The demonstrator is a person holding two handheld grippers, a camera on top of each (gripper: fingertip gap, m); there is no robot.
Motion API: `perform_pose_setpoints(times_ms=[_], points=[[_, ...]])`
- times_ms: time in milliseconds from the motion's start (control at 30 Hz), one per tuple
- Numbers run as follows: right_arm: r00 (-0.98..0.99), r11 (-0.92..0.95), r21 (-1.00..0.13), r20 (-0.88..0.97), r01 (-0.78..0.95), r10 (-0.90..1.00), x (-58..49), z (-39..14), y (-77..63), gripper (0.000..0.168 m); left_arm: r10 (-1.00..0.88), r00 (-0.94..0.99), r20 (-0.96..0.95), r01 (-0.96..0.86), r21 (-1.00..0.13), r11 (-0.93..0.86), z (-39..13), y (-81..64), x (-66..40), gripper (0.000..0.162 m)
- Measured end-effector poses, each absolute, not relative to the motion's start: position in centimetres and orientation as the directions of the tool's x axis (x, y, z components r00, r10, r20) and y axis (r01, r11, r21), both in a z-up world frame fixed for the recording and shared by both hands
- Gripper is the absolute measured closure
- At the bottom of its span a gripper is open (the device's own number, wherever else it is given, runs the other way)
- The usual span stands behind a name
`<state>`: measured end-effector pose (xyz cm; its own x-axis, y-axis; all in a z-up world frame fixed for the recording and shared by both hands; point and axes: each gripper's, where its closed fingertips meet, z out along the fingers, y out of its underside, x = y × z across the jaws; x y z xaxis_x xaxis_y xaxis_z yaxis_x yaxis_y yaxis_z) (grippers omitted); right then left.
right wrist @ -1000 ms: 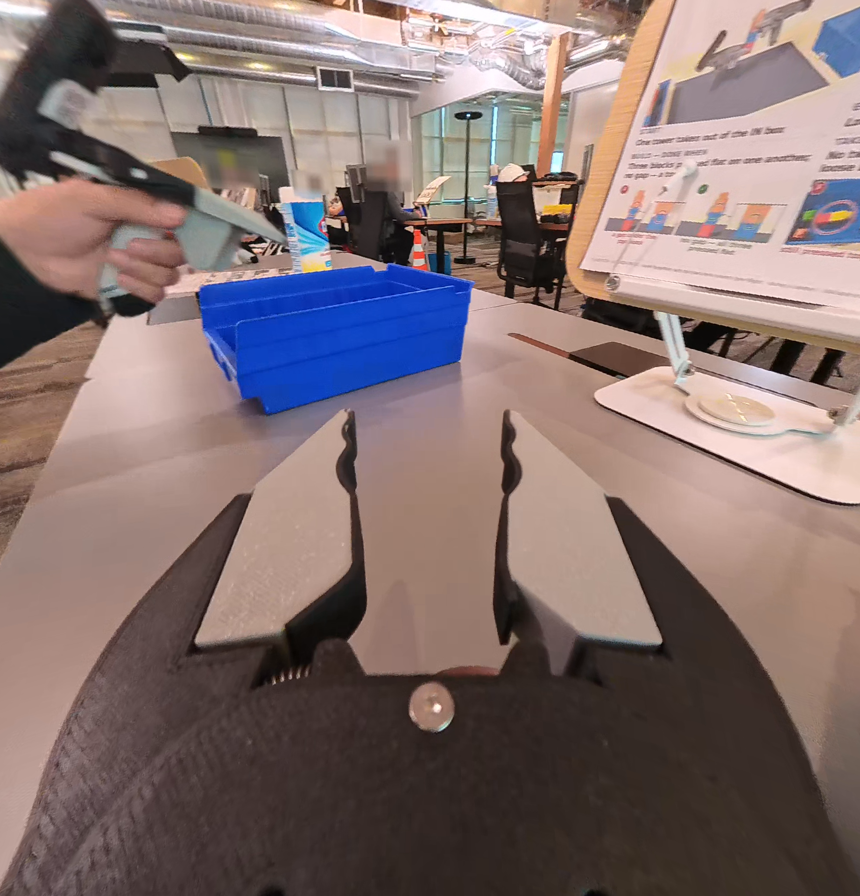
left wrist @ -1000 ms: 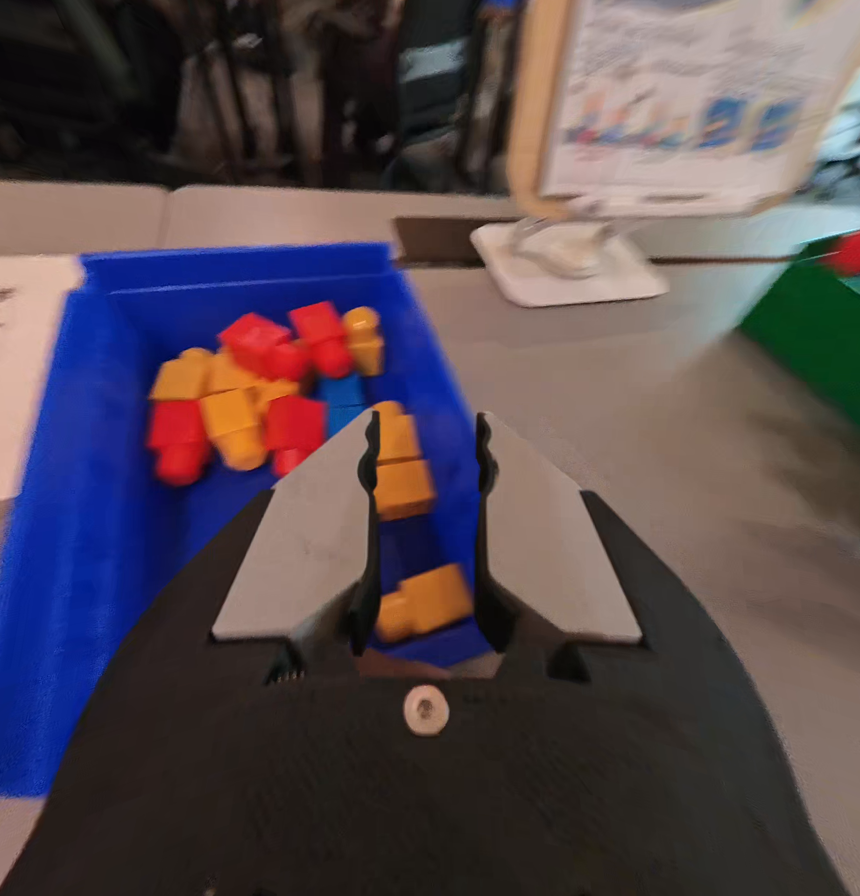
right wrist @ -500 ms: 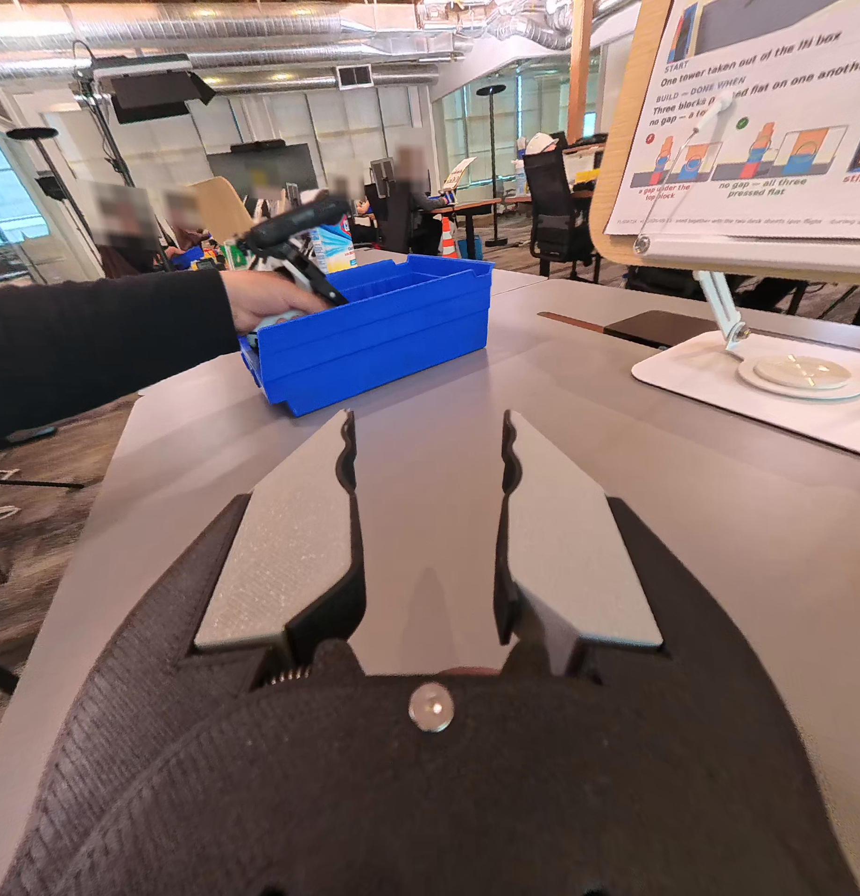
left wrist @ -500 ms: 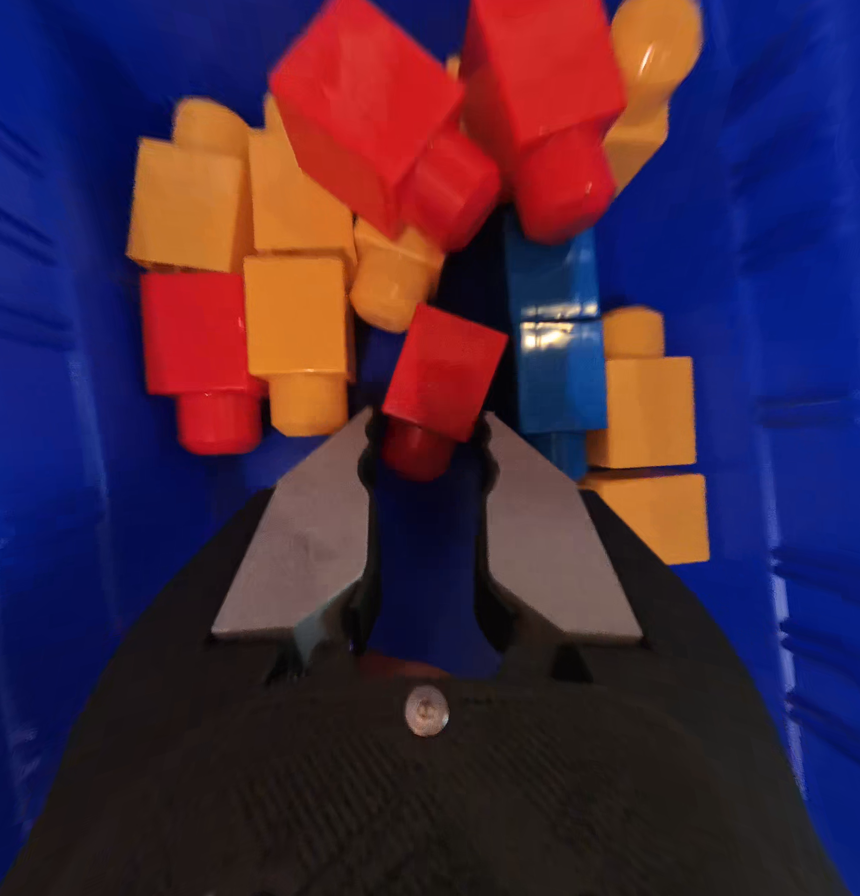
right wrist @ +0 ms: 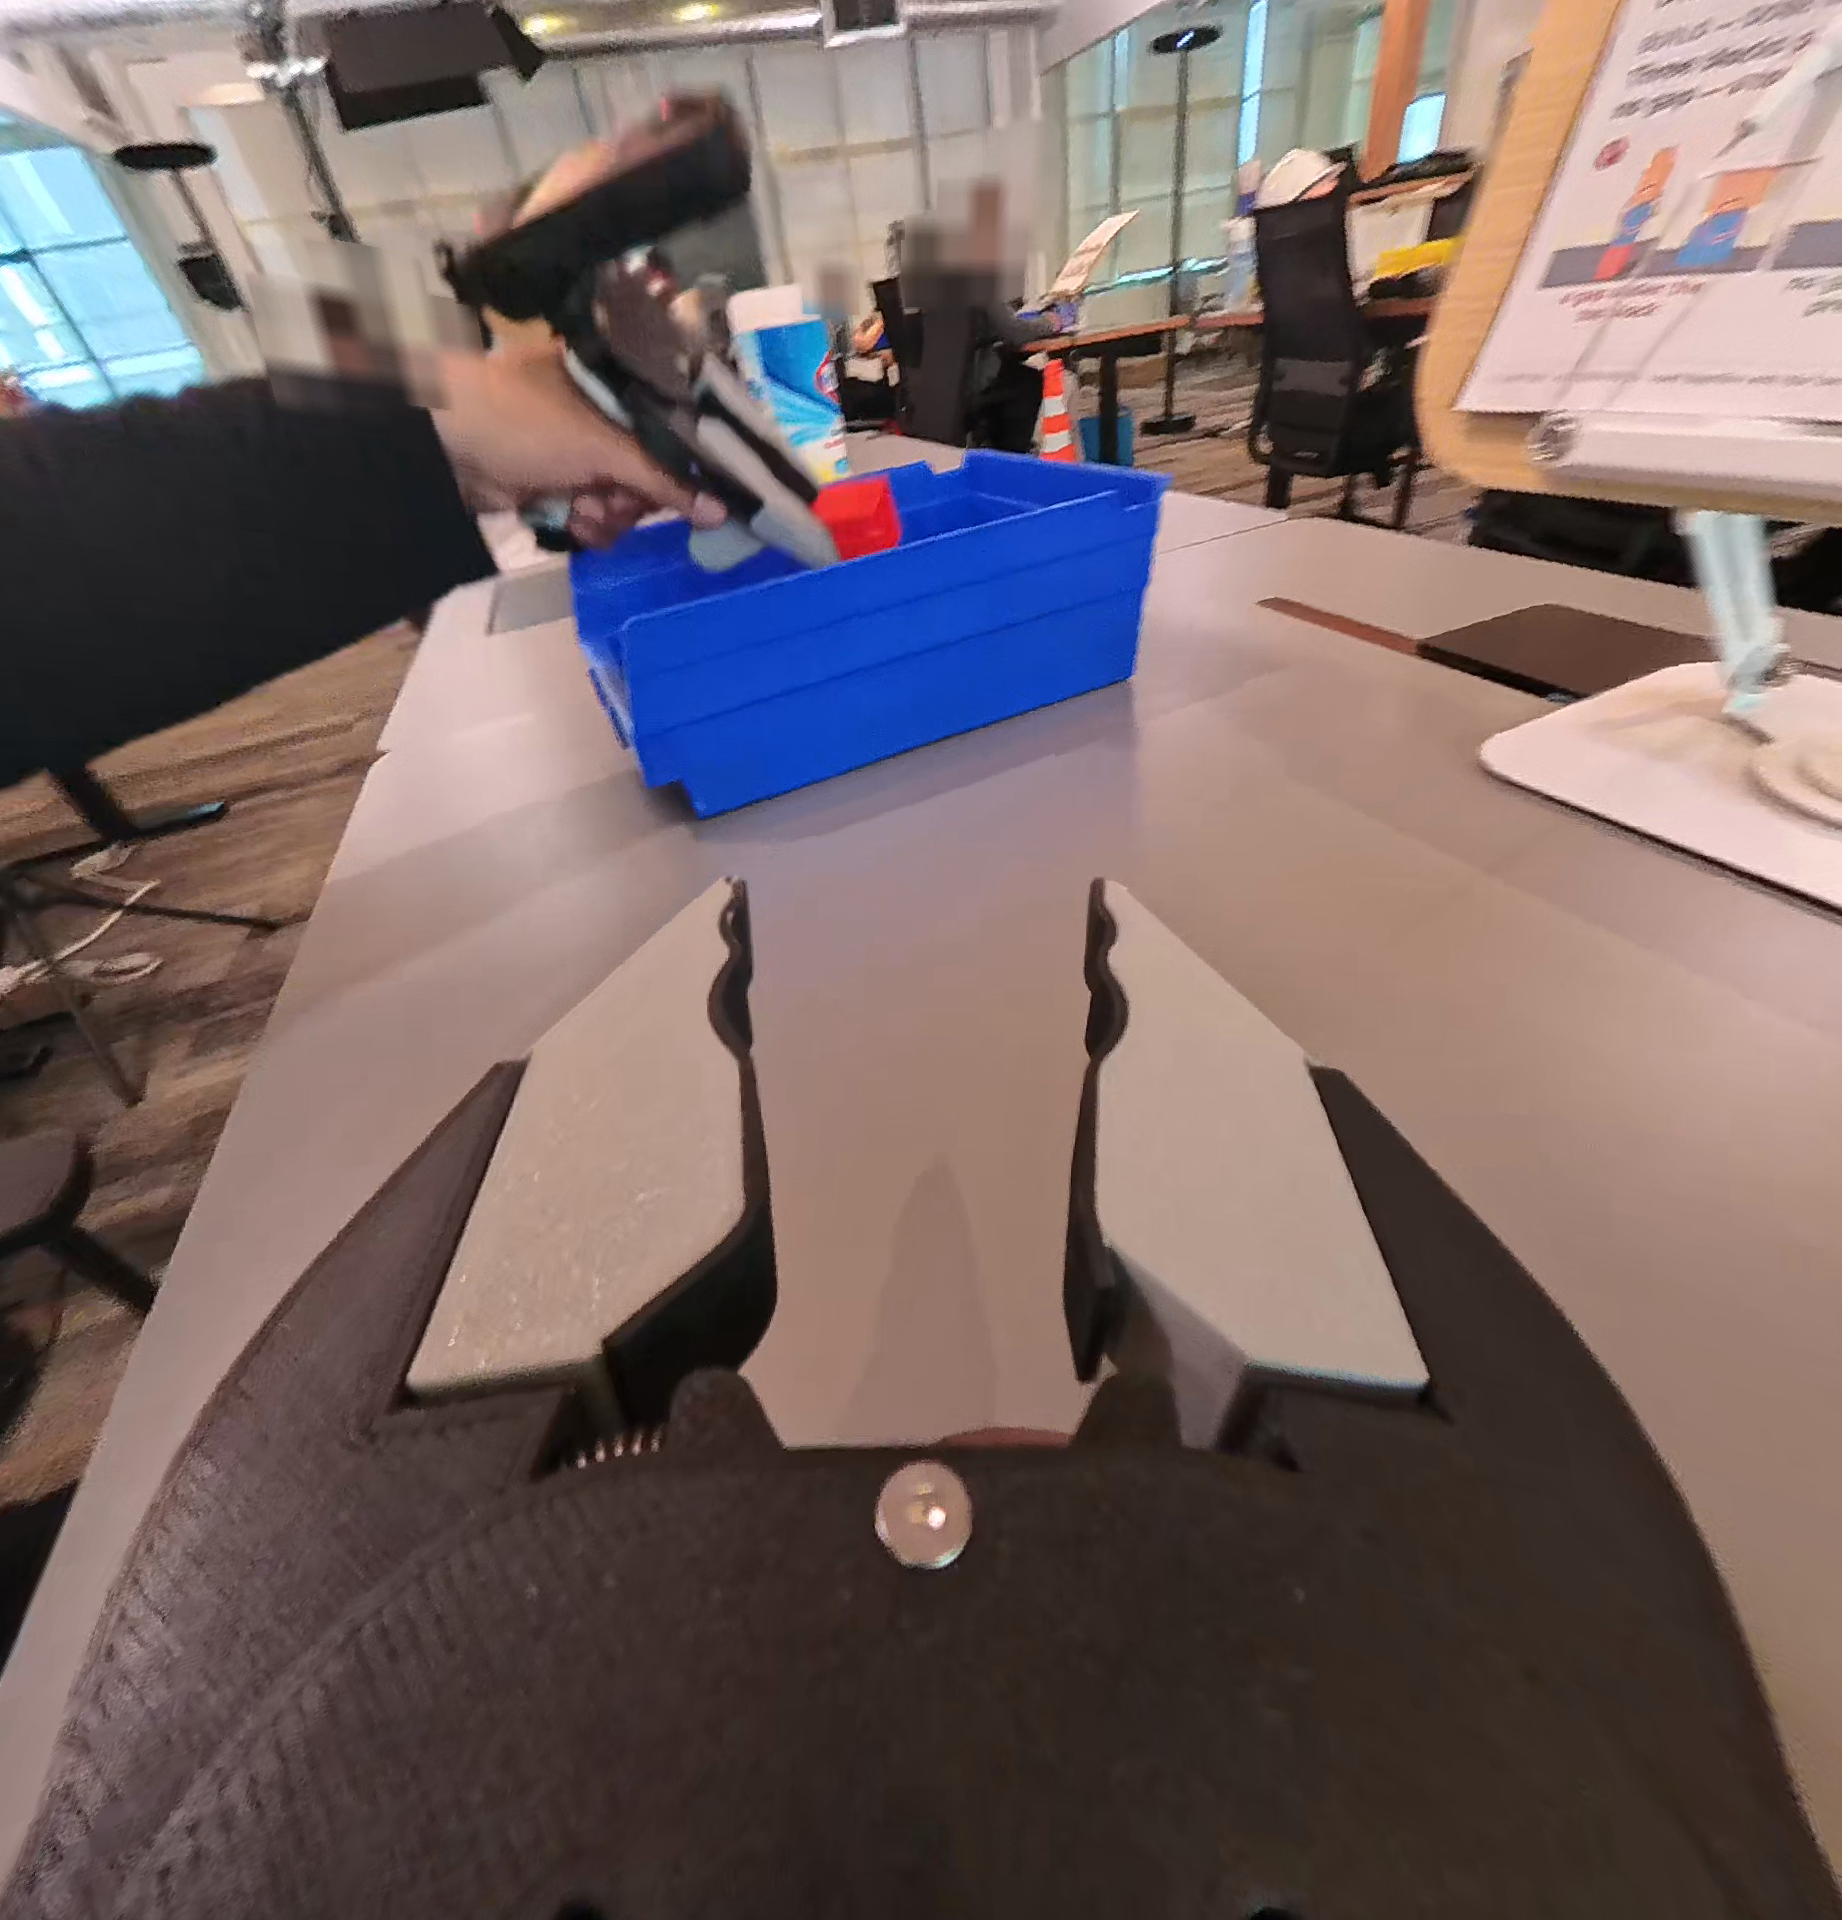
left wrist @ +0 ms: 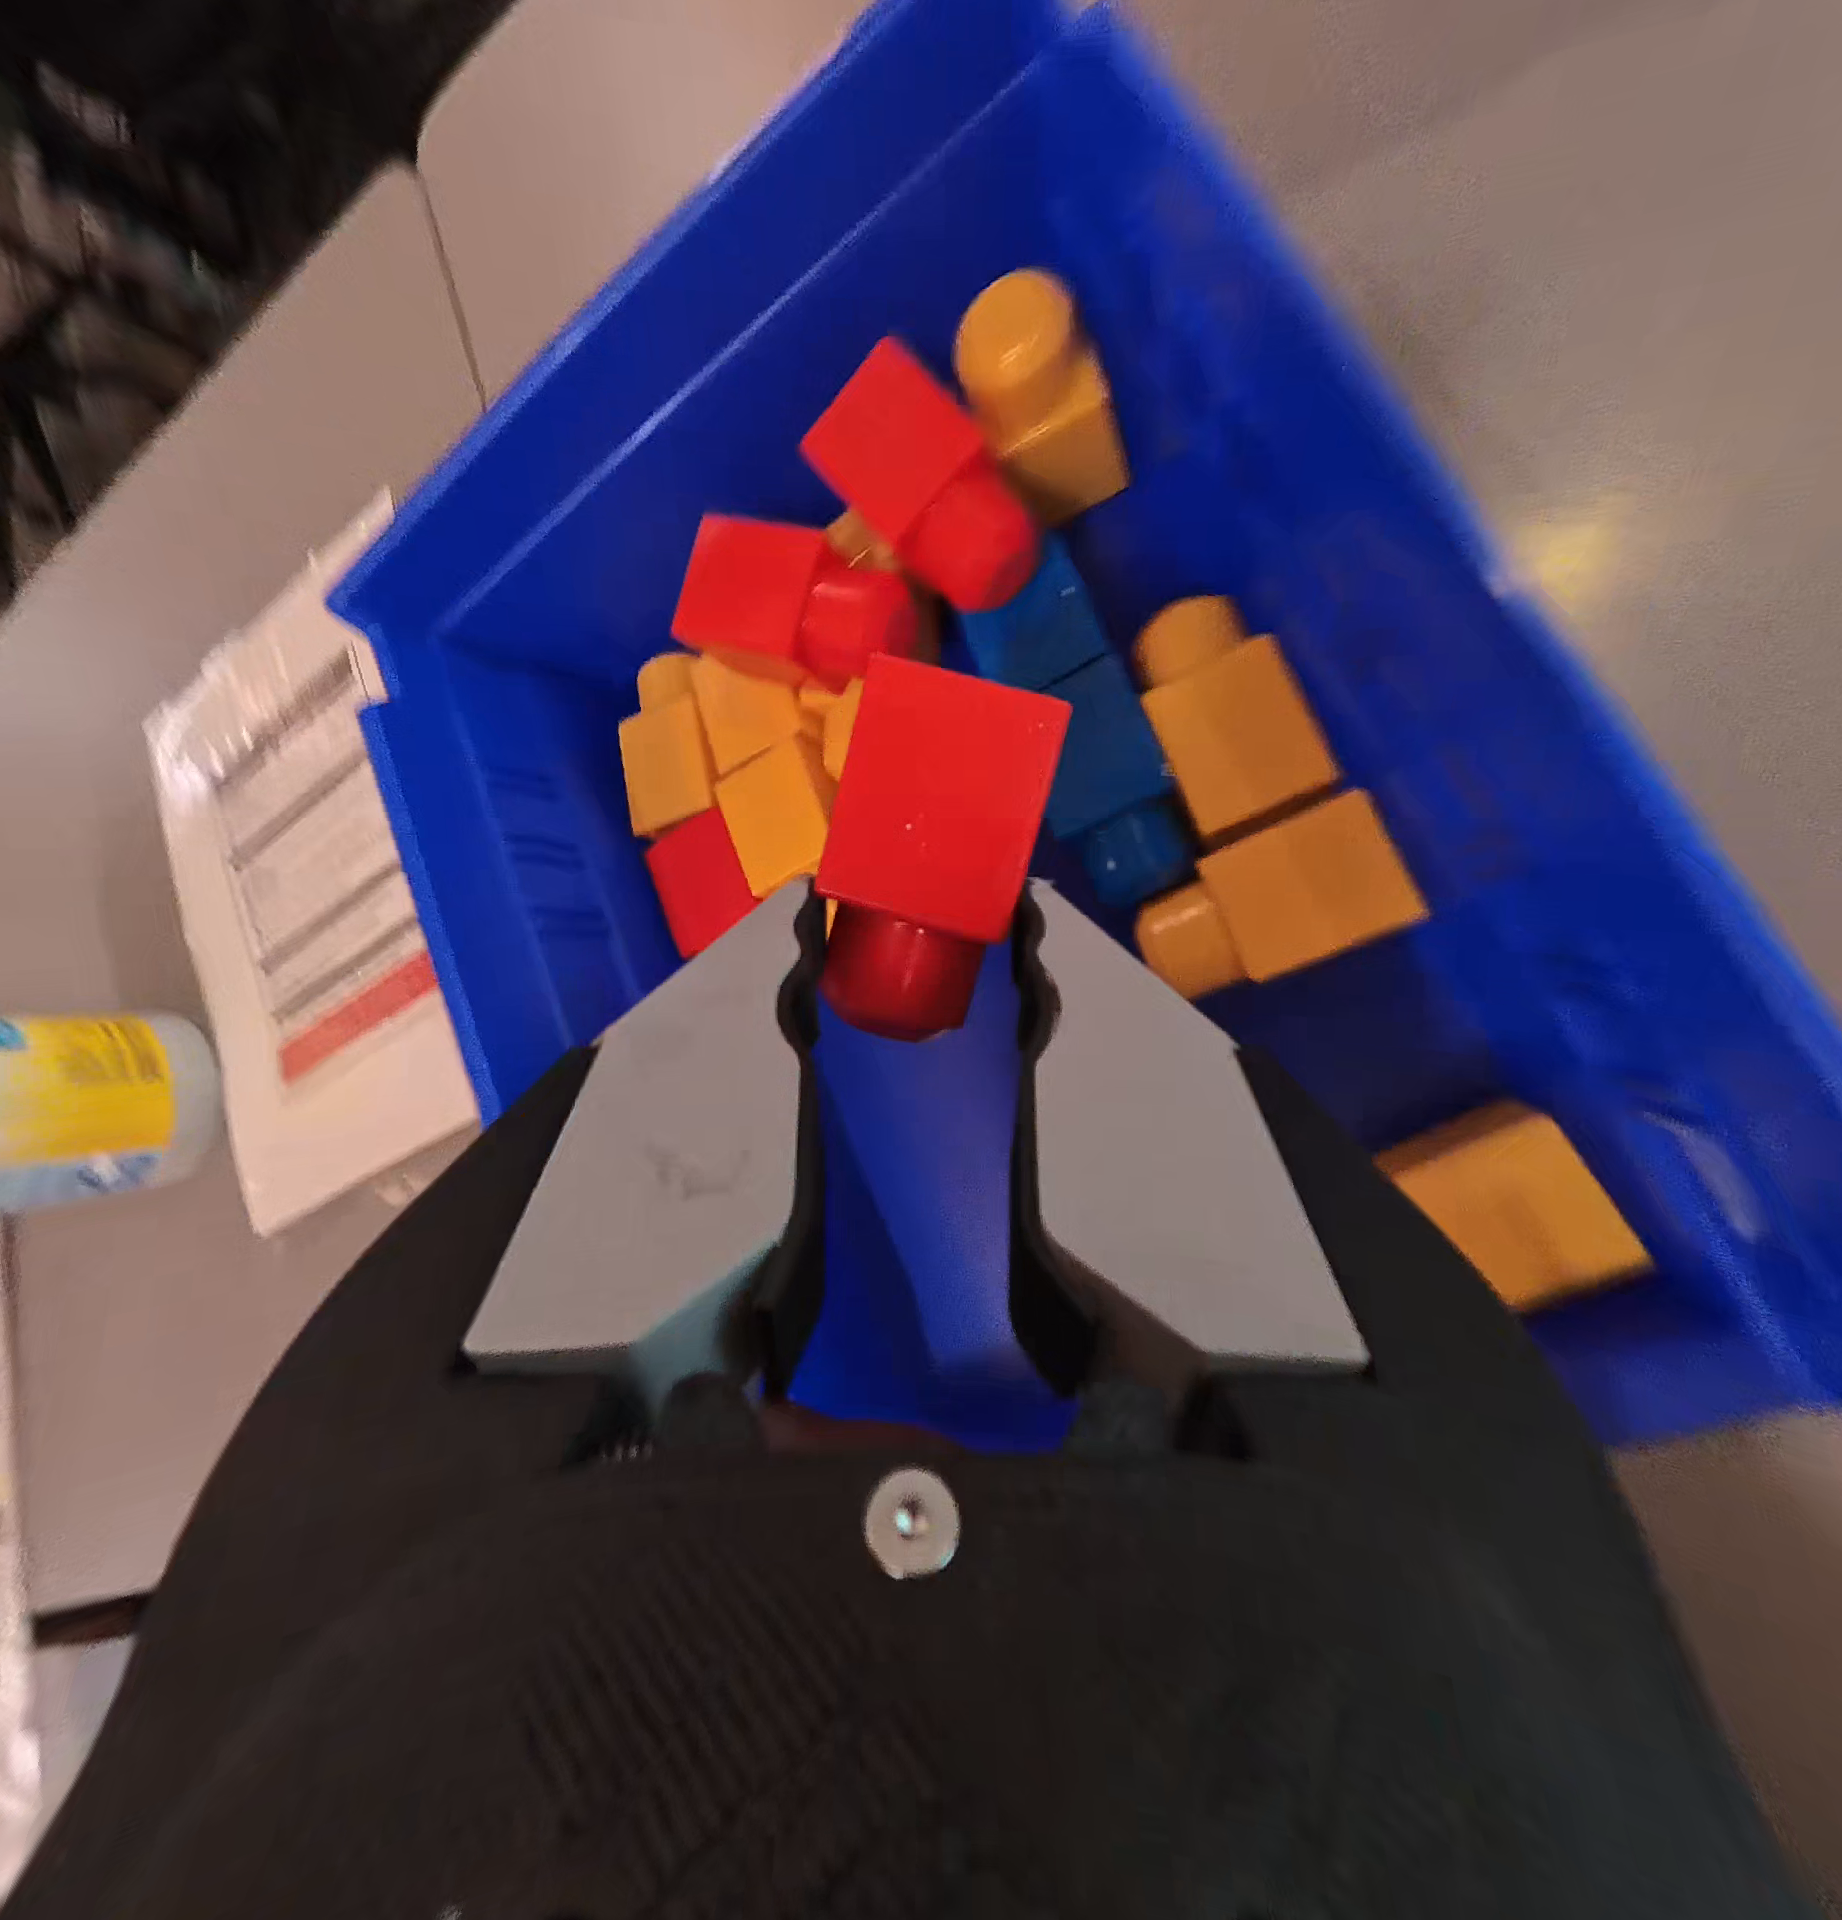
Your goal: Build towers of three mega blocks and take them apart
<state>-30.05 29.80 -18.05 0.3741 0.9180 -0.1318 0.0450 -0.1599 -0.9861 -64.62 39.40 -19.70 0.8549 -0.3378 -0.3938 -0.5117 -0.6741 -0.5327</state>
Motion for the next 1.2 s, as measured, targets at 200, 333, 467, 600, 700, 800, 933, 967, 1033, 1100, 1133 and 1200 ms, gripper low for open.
perform_pose_setpoints(times_ms=[200, 333, 467, 600, 700, 800, 933, 967, 1033, 1100, 1133, 1200], points=[[0.276, -0.088, -0.990, -0.054, 0.112, 0.960, -31.6, -18.0, 27.3, 0.098, -0.646, 0.615, -0.453, -0.787, -0.409, -0.463, -15.6, 33.8, -57.4, 0.127], [0.210, -0.003, -0.991, 0.025, 0.131, 0.977, -32.8, -17.3, 25.2, 0.098, -0.851, 0.384, -0.358, -0.897, -0.364, -0.251, -15.4, 28.6, -49.3, 0.128], [0.184, 0.063, -0.988, 0.089, 0.139, 0.979, -34.0, -16.7, 23.5, 0.100, -0.925, 0.121, -0.361, -0.971, -0.235, -0.035, -18.5, 25.2, -42.2, 0.128], [0.169, 0.075, -0.983, 0.103, 0.167, 0.980, -34.3, -17.3, 22.5, 0.101, -0.934, -0.030, -0.355, -0.982, -0.164, 0.093, -20.8, 23.5, -37.6, 0.128], [0.142, 0.047, -0.974, 0.080, 0.221, 0.987, -34.4, -18.7, 22.3, 0.107, -0.933, -0.064, -0.354, -0.978, -0.165, 0.130, -20.8, 23.2, -35.8, 0.128], [0.134, 0.041, -0.966, 0.077, 0.254, 0.988, -34.3, -19.2, 22.5, 0.135, -0.922, -0.080, -0.379, -0.981, -0.137, 0.141, -20.7, 23.6, -35.5, 0.128], [0.142, 0.058, -0.956, 0.102, 0.288, 0.985, -34.1, -19.3, 22.8, 0.136, -0.928, -0.061, -0.368, -0.976, -0.172, 0.132, -20.8, 23.9, -35.2, 0.128], [0.141, 0.048, -0.958, 0.091, 0.283, 0.986, -34.0, -19.2, 22.8, 0.136, -0.933, -0.045, -0.356, -0.975, -0.188, 0.118, -20.8, 23.9, -35.2, 0.128], [0.148, 0.027, -0.962, 0.070, 0.272, 0.987, -33.8, -19.1, 23.1, 0.137, -0.935, -0.006, -0.353, -0.974, -0.208, 0.085, -20.9, 24.3, -35.4, 0.128], [0.162, 0.021, -0.958, 0.070, 0.285, 0.984, -33.5, -19.4, 23.5, 0.137, -0.921, 0.032, -0.388, -0.980, -0.193, 0.048, -21.1, 25.3, -36.7, 0.129], [0.166, 0.017, -0.959, 0.067, 0.284, 0.984, -33.3, -19.4, 23.7, 0.137, -0.915, 0.051, -0.399, -0.981, -0.191, 0.028, -21.3, 25.7, -37.4, 0.130], [0.169, 0.006, -0.963, 0.053, 0.270, 0.984, -33.0, -19.3, 23.9, 0.137, -0.919, 0.103, -0.381, -0.977, -0.212, -0.022, -21.9, 26.1, -38.7, 0.132]])
